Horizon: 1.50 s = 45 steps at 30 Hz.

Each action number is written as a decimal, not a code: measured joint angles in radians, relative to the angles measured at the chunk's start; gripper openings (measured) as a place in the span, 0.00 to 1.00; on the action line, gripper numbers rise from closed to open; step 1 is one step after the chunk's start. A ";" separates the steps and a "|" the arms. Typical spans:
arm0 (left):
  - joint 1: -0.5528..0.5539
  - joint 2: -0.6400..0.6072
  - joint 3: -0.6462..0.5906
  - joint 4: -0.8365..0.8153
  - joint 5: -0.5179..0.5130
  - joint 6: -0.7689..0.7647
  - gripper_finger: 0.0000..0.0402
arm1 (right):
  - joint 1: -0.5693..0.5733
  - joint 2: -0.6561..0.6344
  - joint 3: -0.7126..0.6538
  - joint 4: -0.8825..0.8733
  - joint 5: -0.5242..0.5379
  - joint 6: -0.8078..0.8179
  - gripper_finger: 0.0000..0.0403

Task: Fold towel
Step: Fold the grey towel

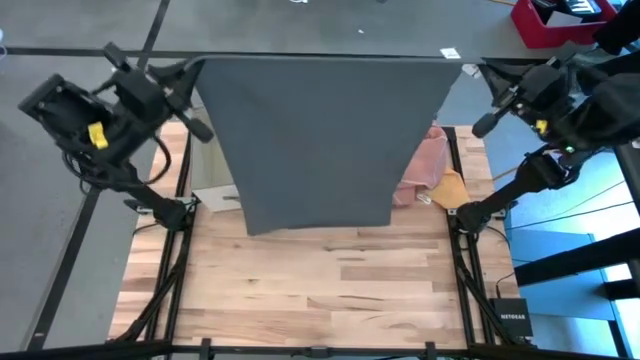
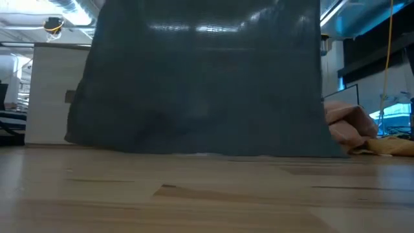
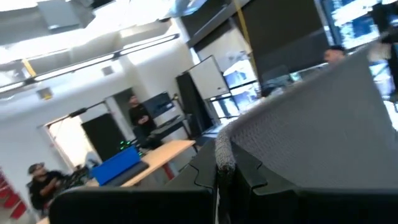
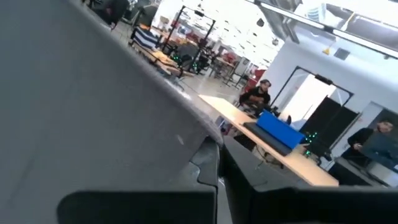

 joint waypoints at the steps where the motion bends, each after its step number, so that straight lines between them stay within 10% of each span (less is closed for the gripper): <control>1: 0.011 -0.004 0.000 0.000 0.000 -0.007 0.02 | -0.030 -0.001 0.000 -0.034 -0.023 0.031 0.03; 12: -0.094 -0.008 0.000 -0.262 0.077 -0.391 0.02 | -0.100 0.037 0.000 -0.157 -0.381 0.298 0.03; 23: -0.475 0.038 0.000 -0.260 0.136 -0.654 0.02 | 0.153 0.094 0.000 -0.165 -0.661 0.652 0.03; 36: -0.668 0.189 0.000 0.219 0.134 -0.252 0.02 | 0.623 0.177 -0.001 0.219 -0.337 0.504 0.03; 45: -0.664 0.199 0.000 0.294 0.135 -0.166 0.02 | 0.848 0.227 0.000 0.676 0.209 0.020 0.03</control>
